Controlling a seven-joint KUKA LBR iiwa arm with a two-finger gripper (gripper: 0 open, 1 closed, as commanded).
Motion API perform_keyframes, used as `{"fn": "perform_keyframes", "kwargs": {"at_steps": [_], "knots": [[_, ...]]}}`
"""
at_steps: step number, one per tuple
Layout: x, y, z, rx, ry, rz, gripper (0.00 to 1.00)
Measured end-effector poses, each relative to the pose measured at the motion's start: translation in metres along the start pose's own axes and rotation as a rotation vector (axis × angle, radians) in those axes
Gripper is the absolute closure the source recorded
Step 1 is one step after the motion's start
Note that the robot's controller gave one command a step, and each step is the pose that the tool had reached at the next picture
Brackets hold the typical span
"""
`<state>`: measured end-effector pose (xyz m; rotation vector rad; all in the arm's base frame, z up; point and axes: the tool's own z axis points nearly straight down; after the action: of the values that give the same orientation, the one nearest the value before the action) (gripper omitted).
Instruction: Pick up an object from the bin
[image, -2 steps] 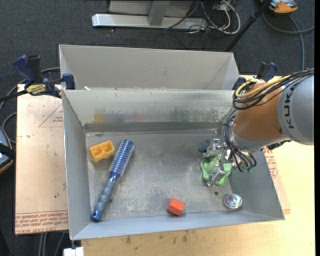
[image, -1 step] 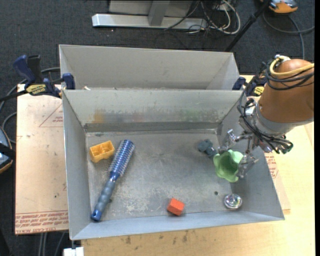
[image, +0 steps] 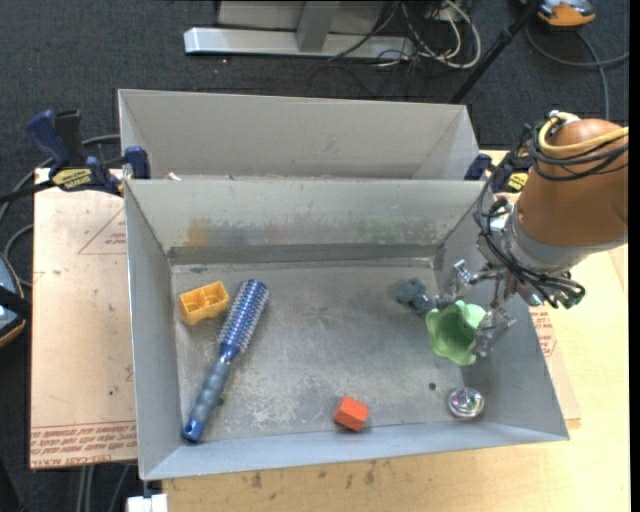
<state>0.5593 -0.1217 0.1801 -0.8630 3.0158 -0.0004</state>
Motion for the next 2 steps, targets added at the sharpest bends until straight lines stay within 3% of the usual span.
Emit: {"fn": "perform_keyframes", "kwargs": {"at_steps": [1, 2], "knots": [[0.009, 0.012, 0.107, -0.004, -0.001, -0.398, 0.0], [0.008, 0.05, 0.098, 0.004, -0.006, -0.883, 0.0]]}}
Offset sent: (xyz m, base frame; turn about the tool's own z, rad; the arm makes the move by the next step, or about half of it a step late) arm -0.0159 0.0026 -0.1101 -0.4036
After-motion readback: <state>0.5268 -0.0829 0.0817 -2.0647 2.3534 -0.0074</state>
